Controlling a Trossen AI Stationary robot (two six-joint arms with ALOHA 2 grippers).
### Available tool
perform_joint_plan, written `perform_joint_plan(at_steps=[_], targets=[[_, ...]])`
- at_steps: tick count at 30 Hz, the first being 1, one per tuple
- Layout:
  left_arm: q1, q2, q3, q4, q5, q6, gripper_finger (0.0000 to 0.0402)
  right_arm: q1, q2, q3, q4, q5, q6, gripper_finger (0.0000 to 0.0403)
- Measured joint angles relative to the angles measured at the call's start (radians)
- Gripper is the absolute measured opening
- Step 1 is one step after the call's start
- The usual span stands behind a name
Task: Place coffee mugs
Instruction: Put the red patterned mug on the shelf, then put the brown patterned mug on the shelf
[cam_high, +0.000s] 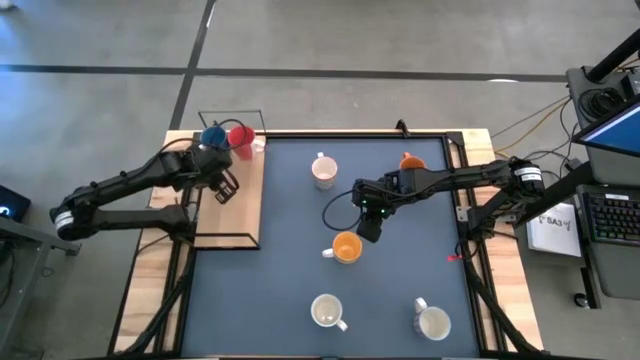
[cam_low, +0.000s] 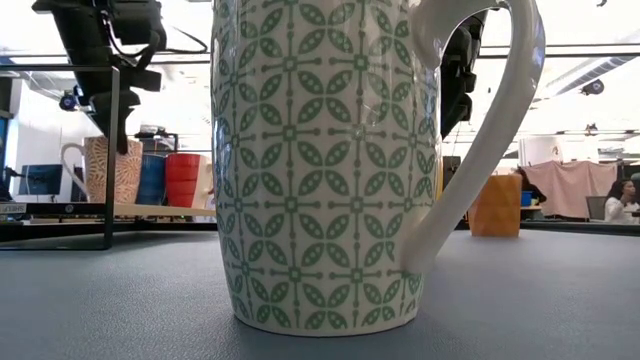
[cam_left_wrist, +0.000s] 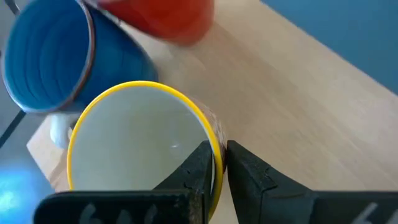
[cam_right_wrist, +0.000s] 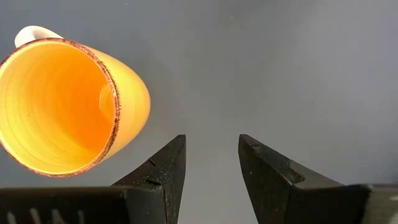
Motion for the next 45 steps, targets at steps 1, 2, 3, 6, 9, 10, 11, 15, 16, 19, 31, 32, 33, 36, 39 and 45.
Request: perform_joint_plan(at_steps=[1, 2, 3, 6, 9, 10, 11, 15, 16, 19, 31, 32, 33, 36, 39, 45], targets=[[0.005, 0.002, 0.000, 0.007, -0.001, 0.009, 0.0026, 0.000, 0.000, 0.000, 0.000, 0.000, 0.000, 0.0137], [0.010, 0.003, 0.000, 0.009, -0.002, 0.015, 0.0026, 0.000, 0.000, 0.000, 0.000, 0.000, 0.000, 0.0137], [0.014, 0.005, 0.000, 0.007, -0.002, 0.019, 0.0026, 0.000, 0.000, 0.000, 0.000, 0.000, 0.000, 0.0137], [0.027, 0.008, 0.000, 0.003, -0.002, 0.031, 0.0026, 0.000, 0.000, 0.000, 0.000, 0.000, 0.000, 0.0137], [0.035, 0.008, -0.004, 0.001, -0.003, 0.041, 0.0026, 0.000, 0.000, 0.000, 0.000, 0.000, 0.000, 0.0137], [0.037, 0.008, -0.005, 0.000, -0.003, 0.041, 0.0026, 0.000, 0.000, 0.000, 0.000, 0.000, 0.000, 0.0137], [0.039, 0.008, -0.006, -0.001, -0.003, 0.042, 0.0026, 0.000, 0.000, 0.000, 0.000, 0.000, 0.000, 0.0137], [0.042, 0.008, -0.006, 0.001, -0.005, 0.042, 0.0026, 0.000, 0.000, 0.000, 0.000, 0.000, 0.000, 0.0137], [0.042, 0.008, -0.006, 0.001, -0.005, 0.042, 0.0026, 0.000, 0.000, 0.000, 0.000, 0.000, 0.000, 0.0137], [0.041, 0.008, -0.006, 0.002, -0.005, 0.042, 0.0026, 0.000, 0.000, 0.000, 0.000, 0.000, 0.000, 0.0137], [0.041, 0.007, -0.006, 0.009, -0.010, 0.043, 0.0055, 0.000, 0.000, 0.000, 0.000, 0.000, 0.000, 0.0137], [0.041, 0.007, -0.006, 0.009, -0.014, 0.042, 0.0061, 0.000, 0.000, 0.000, 0.000, 0.000, 0.000, 0.0137], [0.041, 0.007, -0.006, 0.009, -0.019, 0.042, 0.0066, 0.000, 0.000, 0.000, 0.000, 0.000, 0.000, 0.0137], [0.041, 0.007, 0.000, 0.005, -0.041, 0.033, 0.0078, 0.000, 0.000, 0.000, 0.000, 0.000, 0.000, 0.0137], [0.041, 0.001, 0.022, 0.003, -0.042, 0.026, 0.0085, 0.000, 0.000, 0.000, 0.000, 0.000, -0.001, 0.0137], [0.041, -0.018, 0.081, 0.000, -0.018, 0.018, 0.0088, 0.000, 0.000, 0.000, 0.000, 0.000, -0.001, 0.0137]])
